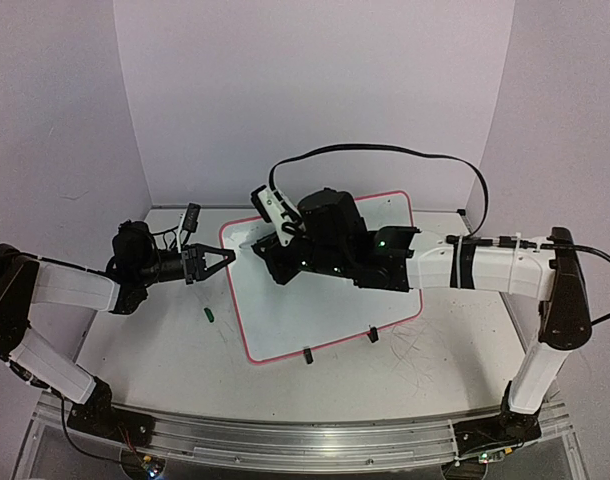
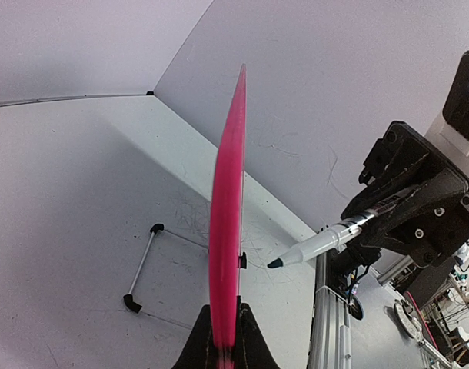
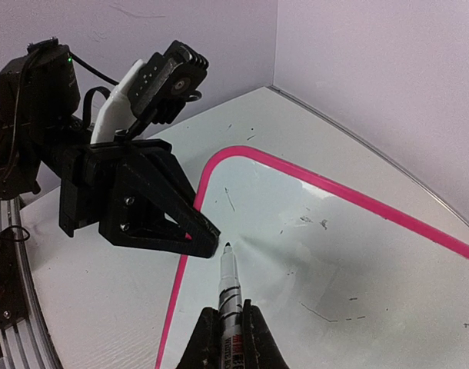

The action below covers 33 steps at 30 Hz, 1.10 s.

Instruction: Write a sentence on the whiteboard

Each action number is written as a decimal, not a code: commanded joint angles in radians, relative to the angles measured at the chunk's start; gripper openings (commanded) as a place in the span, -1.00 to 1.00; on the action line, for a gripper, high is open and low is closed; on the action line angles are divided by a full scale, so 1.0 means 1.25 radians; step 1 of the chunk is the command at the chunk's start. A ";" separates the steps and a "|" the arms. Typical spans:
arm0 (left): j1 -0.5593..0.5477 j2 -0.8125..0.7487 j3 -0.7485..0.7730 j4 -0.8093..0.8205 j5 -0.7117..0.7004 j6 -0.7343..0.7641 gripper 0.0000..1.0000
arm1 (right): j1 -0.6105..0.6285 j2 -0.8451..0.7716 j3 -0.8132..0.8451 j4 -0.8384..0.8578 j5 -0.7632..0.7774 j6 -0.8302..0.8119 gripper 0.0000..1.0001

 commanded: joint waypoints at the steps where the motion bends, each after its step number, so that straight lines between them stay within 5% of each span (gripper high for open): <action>1: -0.007 -0.004 0.014 -0.021 0.003 0.060 -1.00 | 0.005 0.019 0.046 0.038 0.017 0.001 -1.00; 33: -0.007 -0.010 0.018 -0.029 0.007 0.064 -1.00 | 0.004 0.037 0.042 0.038 0.075 0.023 -1.00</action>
